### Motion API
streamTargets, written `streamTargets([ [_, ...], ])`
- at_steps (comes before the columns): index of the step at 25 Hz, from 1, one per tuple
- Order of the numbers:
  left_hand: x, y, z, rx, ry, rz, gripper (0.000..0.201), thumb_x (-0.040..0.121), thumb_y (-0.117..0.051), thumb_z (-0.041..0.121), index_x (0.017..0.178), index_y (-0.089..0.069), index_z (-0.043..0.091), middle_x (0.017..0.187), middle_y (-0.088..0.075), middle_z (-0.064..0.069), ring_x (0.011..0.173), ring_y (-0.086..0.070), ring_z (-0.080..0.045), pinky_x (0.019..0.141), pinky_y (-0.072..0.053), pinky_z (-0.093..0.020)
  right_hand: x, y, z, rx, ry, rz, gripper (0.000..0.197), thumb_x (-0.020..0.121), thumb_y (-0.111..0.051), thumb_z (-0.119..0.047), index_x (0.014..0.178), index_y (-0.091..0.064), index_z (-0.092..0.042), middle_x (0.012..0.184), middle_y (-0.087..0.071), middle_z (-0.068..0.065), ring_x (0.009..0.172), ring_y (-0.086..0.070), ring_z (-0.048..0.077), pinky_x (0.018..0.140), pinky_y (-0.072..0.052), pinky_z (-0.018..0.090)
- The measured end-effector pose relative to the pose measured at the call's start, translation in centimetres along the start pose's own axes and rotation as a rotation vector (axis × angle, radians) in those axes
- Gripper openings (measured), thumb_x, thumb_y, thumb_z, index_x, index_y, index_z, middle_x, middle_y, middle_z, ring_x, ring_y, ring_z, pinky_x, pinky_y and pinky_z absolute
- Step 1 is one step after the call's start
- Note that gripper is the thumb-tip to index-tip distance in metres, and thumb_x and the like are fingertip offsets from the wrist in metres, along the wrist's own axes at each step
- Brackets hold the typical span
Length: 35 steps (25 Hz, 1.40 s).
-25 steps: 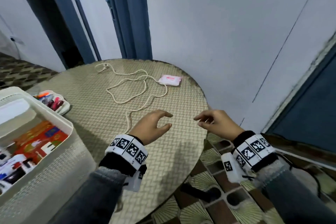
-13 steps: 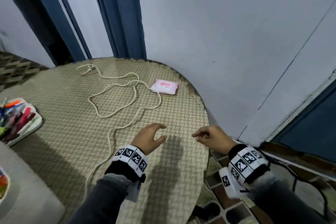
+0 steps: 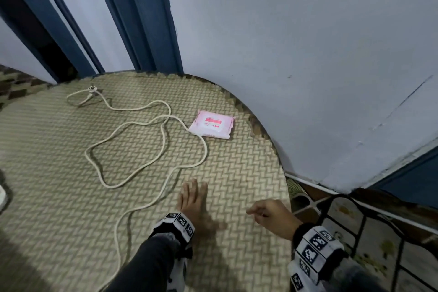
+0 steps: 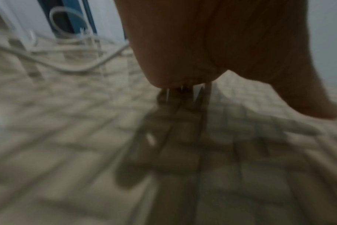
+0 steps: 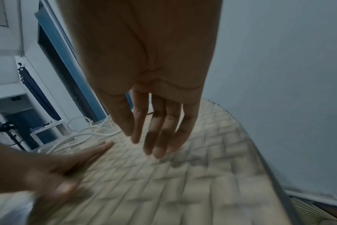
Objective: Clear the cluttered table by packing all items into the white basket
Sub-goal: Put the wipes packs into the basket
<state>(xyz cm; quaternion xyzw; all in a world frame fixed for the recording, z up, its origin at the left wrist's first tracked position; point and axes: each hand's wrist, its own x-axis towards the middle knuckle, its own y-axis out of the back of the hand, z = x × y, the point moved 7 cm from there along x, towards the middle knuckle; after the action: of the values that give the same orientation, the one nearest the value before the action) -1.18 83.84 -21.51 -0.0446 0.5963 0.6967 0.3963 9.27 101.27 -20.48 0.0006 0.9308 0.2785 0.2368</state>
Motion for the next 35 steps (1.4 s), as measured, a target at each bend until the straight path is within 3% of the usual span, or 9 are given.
streamTargets([
  [2, 0.9, -1.5, -0.4, -0.007, -0.004, -0.017, 0.160, 0.006, -0.012, 0.104, 0.138, 0.036, 0.027, 0.142, 0.048, -0.003, 0.126, 0.050, -0.027, 0.105, 0.029, -0.044, 2.6, 1.3, -0.3, 0.021, 0.029, 0.075, 0.026, 0.092, -0.052, 0.003, 0.115, -0.062, -0.002, 0.111, -0.061, 0.017, 0.105, -0.060, 0.026, 0.077, -0.042, 0.006],
  [6, 1.8, -2.0, -0.7, -0.066, -0.038, -0.058, 0.154, 0.008, -0.015, 0.104, 0.132, 0.042, 0.034, 0.131, 0.059, 0.002, 0.115, 0.059, -0.022, 0.088, 0.043, -0.035, 9.6, 5.2, -2.9, 0.062, 0.111, 0.277, 0.031, 0.093, -0.055, -0.005, 0.123, -0.057, -0.008, 0.115, -0.050, 0.010, 0.087, -0.058, 0.019, 0.079, -0.046, 0.024],
  [11, 1.9, -2.3, -0.6, -0.076, -0.096, -0.038, 0.144, 0.014, -0.010, 0.105, 0.127, 0.048, 0.037, 0.131, 0.059, 0.007, 0.119, 0.057, -0.019, 0.094, 0.039, -0.040, 19.7, 10.5, -7.7, -0.160, 0.218, 0.546, 0.033, 0.091, -0.058, -0.016, 0.122, -0.057, -0.005, 0.123, -0.053, 0.019, 0.114, -0.051, 0.034, 0.097, -0.040, 0.039],
  [17, 2.0, -2.8, -1.4, -0.050, -0.058, -0.041, 0.140, 0.019, -0.018, 0.103, 0.125, 0.049, 0.040, 0.136, 0.056, 0.006, 0.125, 0.052, -0.023, 0.103, 0.031, -0.045, 28.7, 10.0, -8.3, -0.356, 0.140, 0.210, 0.073, 0.086, -0.064, -0.041, 0.144, -0.033, -0.008, 0.146, -0.037, 0.017, 0.132, -0.037, 0.032, 0.108, -0.030, 0.043],
  [21, 2.2, -3.1, -1.5, -0.025, -0.023, -0.070, 0.143, 0.020, -0.018, 0.102, 0.130, 0.045, 0.036, 0.141, 0.051, 0.001, 0.128, 0.049, -0.025, 0.109, 0.024, -0.051, 28.7, 8.4, -6.1, -0.383, 0.095, 0.215, 0.082, 0.075, -0.071, -0.052, 0.141, -0.037, -0.017, 0.134, -0.047, 0.016, 0.124, -0.041, 0.036, 0.102, -0.034, 0.045],
  [24, 2.2, -3.3, -1.8, -0.018, -0.003, -0.086, 0.146, 0.029, -0.039, 0.098, 0.133, 0.043, 0.036, 0.142, 0.051, 0.000, 0.128, 0.049, -0.025, 0.111, 0.020, -0.054, 27.1, 8.5, -5.2, -0.286, 0.004, 0.230, 0.091, 0.058, -0.082, -0.055, 0.130, -0.045, -0.013, 0.127, -0.053, 0.014, 0.118, -0.050, 0.034, 0.098, -0.042, 0.044],
  [27, 2.2, -3.4, -1.9, -0.029, 0.009, -0.094, 0.149, 0.041, -0.062, 0.088, 0.136, 0.040, 0.035, 0.138, 0.054, 0.001, 0.126, 0.051, -0.025, 0.108, 0.027, -0.050, 23.8, 8.1, -5.0, -0.144, -0.008, 0.287, 0.090, 0.058, -0.089, -0.038, 0.127, -0.042, -0.007, 0.124, -0.054, 0.015, 0.115, -0.052, 0.032, 0.091, -0.045, 0.039],
  [32, 2.3, -3.1, -1.4, -0.047, 0.003, -0.084, 0.152, 0.027, -0.047, 0.093, 0.141, 0.033, 0.032, 0.138, 0.053, -0.001, 0.126, 0.050, -0.026, 0.112, 0.018, -0.055, 16.8, 6.2, -3.6, 0.170, 0.020, 0.380, 0.080, 0.063, -0.088, -0.014, 0.126, -0.040, -0.005, 0.120, -0.058, 0.010, 0.110, -0.055, 0.027, 0.082, -0.042, 0.028],
  [35, 1.8, -2.4, -1.2, -0.050, -0.003, -0.023, 0.149, 0.044, -0.069, 0.082, 0.144, 0.029, 0.032, 0.141, 0.049, -0.001, 0.128, 0.048, -0.026, 0.110, 0.026, -0.048, 11.9, 5.2, -1.6, 0.242, -0.058, 0.386, 0.079, 0.063, -0.088, -0.012, 0.125, -0.040, -0.006, 0.120, -0.056, 0.008, 0.108, -0.054, 0.024, 0.082, -0.041, 0.027],
])
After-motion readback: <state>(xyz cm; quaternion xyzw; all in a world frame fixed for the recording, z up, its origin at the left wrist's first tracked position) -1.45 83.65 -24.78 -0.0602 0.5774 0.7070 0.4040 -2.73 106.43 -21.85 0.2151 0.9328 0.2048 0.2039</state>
